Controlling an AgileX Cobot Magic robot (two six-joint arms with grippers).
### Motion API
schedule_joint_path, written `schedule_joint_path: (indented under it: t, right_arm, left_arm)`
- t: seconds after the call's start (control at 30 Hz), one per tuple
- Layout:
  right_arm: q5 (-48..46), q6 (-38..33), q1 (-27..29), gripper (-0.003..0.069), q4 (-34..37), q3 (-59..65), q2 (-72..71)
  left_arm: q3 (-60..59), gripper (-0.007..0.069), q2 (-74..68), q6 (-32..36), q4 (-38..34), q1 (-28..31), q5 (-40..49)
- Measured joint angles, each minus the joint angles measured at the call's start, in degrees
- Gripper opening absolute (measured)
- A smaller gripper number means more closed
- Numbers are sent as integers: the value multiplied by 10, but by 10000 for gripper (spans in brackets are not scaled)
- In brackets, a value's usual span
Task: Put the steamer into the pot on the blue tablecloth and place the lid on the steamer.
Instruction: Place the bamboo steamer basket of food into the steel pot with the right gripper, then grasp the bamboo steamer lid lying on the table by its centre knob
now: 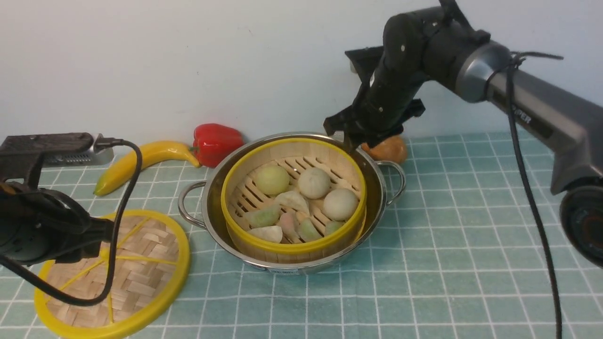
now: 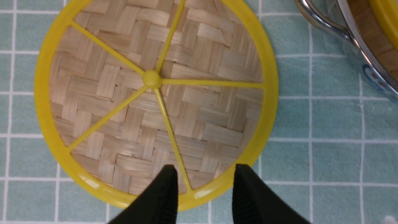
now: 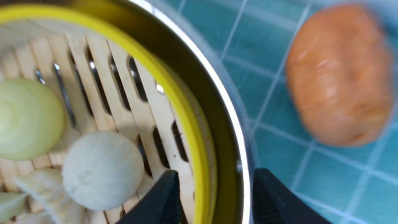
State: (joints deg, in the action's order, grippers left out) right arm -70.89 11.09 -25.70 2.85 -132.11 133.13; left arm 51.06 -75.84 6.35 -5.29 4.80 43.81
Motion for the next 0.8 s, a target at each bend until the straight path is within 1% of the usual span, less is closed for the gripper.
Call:
schedule_joint_path:
  t: [0.13, 0.23, 0.33, 0.4, 0.47, 0.63, 0.8]
  right_arm:
    - [1, 0, 0, 332, -22, 0, -62]
    - [3, -4, 0, 333, -28, 0, -155]
    - [5, -9, 0, 333, -17, 0, -232]
    - [7, -15, 0, 333, 3, 4, -310]
    - [8, -22, 0, 333, 25, 15, -381]
    - [9, -41, 0, 333, 60, 79, -526]
    - [8, -55, 0, 333, 64, 165, -646]
  left_arm:
    - [0, 243, -19, -19, 6, 0, -34]
    - [0, 243, -49, -64, 36, 0, -65]
    - [1, 243, -77, -100, 73, 0, -69]
    - [10, 243, -105, -138, 119, 0, -73]
    - [18, 243, -122, -160, 138, 0, -79]
    - [38, 243, -161, -168, 143, 0, -87]
    - [44, 243, -189, -168, 143, 0, -99]
